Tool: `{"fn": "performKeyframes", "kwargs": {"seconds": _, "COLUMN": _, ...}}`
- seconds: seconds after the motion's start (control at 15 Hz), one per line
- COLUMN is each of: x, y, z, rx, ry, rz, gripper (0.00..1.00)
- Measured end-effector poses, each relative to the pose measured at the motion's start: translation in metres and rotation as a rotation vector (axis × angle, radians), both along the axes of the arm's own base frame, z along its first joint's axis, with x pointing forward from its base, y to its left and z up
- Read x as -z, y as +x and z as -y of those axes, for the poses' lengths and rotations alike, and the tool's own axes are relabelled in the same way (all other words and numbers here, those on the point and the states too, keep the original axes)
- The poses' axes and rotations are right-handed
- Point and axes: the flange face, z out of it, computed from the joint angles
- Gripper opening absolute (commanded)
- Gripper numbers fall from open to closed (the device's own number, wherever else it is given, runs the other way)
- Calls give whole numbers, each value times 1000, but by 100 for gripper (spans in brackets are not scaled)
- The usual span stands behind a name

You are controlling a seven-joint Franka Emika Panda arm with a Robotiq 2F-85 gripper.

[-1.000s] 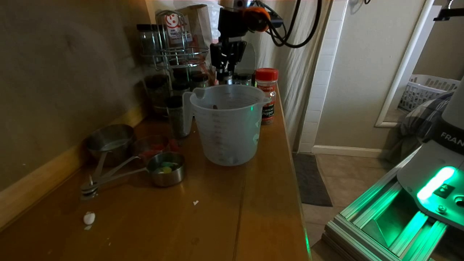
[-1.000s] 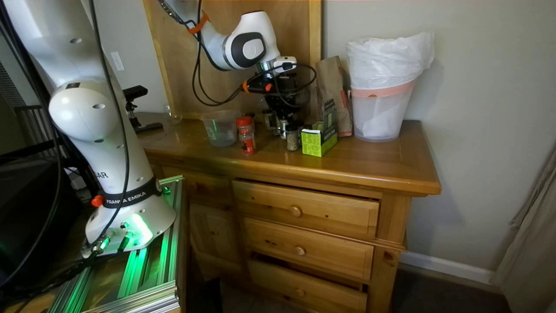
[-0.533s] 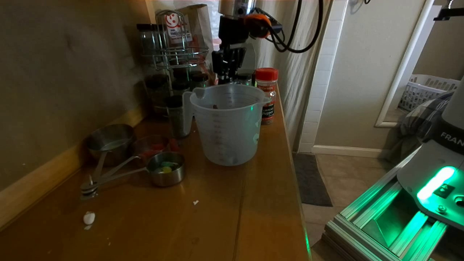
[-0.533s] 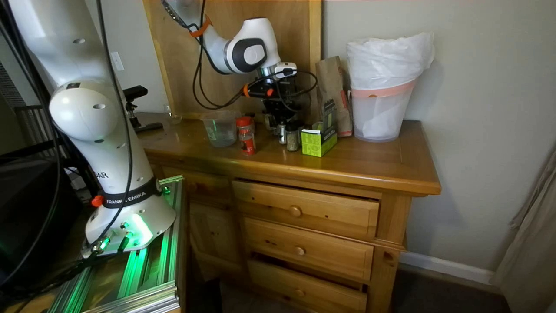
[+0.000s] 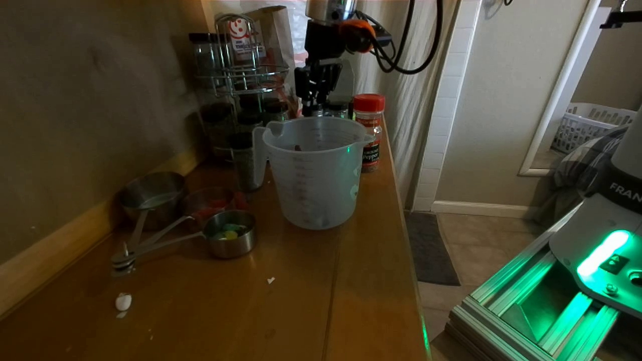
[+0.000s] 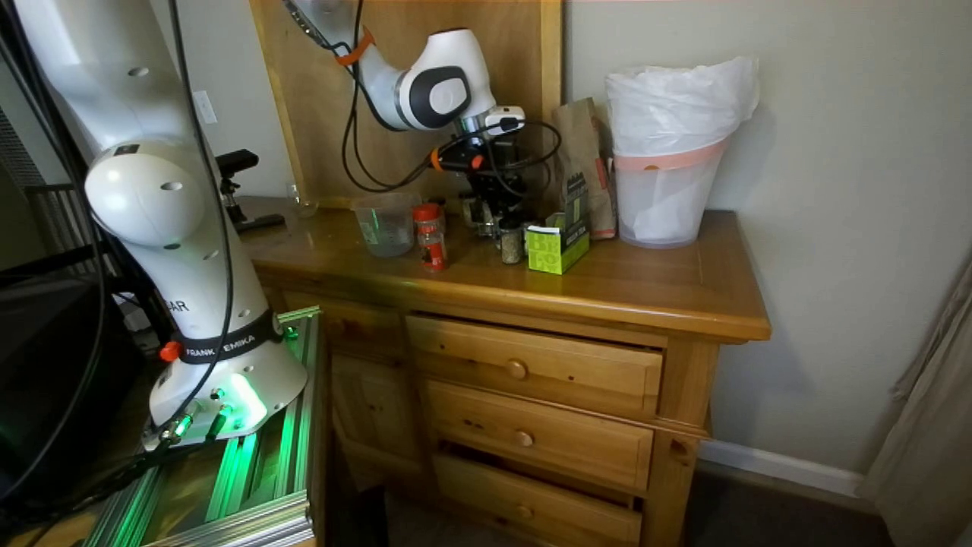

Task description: Remove one container from the top part of the seasoning rack and put it on the table

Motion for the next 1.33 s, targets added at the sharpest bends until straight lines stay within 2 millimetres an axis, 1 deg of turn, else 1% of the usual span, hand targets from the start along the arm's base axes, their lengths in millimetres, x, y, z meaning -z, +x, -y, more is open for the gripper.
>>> {"fn": "performKeyframes", "kwargs": {"seconds": 0.2, "x": 2, "y": 0, "z": 3, "rx": -2, "ry": -8, "rz": -6, "gripper": 24}}
{"fn": "performKeyframes", "kwargs": {"seconds": 0.27, "x": 3, "y": 0, "z": 3, "rx": -2, "ry": -11, "rz": -13, "gripper": 55}}
{"fn": "performKeyframes", "kwargs": {"seconds": 0.33, "x": 4, "y": -1, "z": 3, "rx": -3, "ry": -14, "rz": -19, "gripper": 76}}
{"fn": "performKeyframes", "kwargs": {"seconds": 0.4, "x": 4, "y": -1, "z": 3, "rx": -3, "ry": -15, "rz": -22, "gripper": 81}}
{"fn": "performKeyframes", "kwargs": {"seconds": 0.53, "x": 6, "y": -1, "z": 3, "rx": -4, "ry": -18, "rz": -29, "gripper": 96}}
{"fn": "performKeyframes", "kwargs": {"seconds": 0.6, "x": 6, "y": -1, "z": 3, "rx": -4, "ry": -18, "rz": -29, "gripper": 99}}
{"fn": "performKeyframes", "kwargs": {"seconds": 0.67, "x": 6, "y": -1, "z": 3, "rx": -4, "ry": -18, "rz": -29, "gripper": 100}}
{"fn": "performKeyframes", "kwargs": {"seconds": 1.07, "x": 5, "y": -1, "z": 1, "rx": -3, "ry": -12, "rz": -26, "gripper": 100}}
{"fn": "performKeyframes", "kwargs": {"seconds": 1.33, "x": -1, "y": -2, "z": -6, "rx": -2, "ry": 14, "rz": -19, "gripper": 100}}
